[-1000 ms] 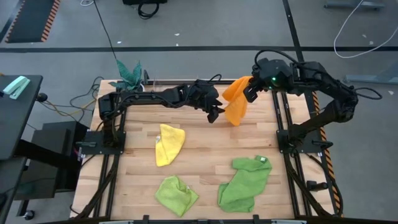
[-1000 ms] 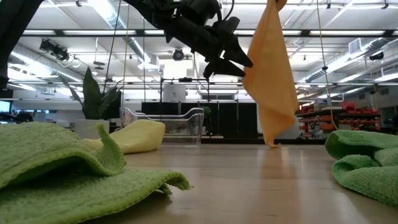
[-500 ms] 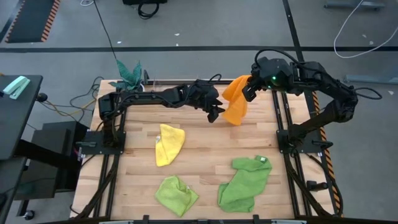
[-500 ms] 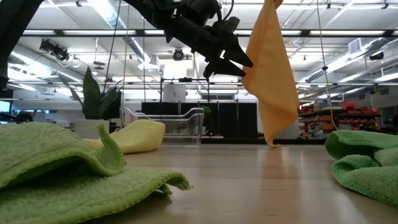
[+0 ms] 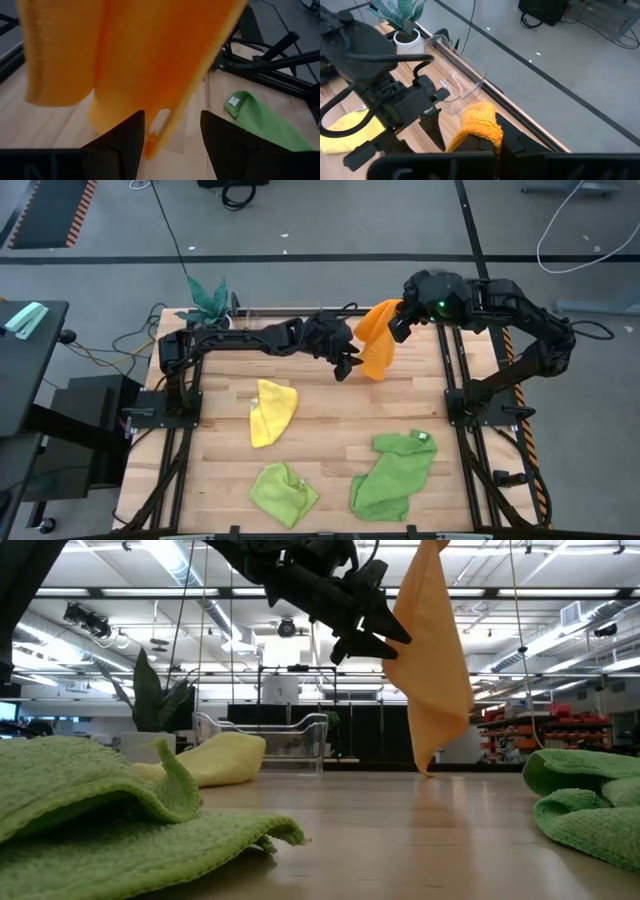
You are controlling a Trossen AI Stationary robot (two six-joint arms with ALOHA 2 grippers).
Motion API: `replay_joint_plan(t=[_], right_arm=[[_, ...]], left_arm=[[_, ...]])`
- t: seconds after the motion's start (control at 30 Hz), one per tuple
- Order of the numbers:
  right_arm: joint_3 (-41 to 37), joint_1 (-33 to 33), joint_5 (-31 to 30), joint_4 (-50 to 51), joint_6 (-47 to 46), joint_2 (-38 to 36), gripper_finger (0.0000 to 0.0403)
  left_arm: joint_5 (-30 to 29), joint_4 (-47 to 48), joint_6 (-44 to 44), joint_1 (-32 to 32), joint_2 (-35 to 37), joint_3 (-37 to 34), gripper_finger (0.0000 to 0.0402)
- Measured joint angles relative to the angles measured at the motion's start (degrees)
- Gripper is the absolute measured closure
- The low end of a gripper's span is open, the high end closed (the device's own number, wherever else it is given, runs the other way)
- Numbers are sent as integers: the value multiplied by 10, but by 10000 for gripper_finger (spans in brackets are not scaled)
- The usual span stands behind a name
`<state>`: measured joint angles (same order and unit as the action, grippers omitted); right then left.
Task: Fold microfiber towels
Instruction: Fold the orange towel
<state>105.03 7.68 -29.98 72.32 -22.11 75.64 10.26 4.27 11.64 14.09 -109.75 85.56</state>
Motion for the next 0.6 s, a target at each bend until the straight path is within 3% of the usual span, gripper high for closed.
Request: replay_joint_plan(t=[0.6], right_arm=[[0,-17,2,-24,16,0,403]], left_arm=[[-23,3,-3,4,0,0,208]])
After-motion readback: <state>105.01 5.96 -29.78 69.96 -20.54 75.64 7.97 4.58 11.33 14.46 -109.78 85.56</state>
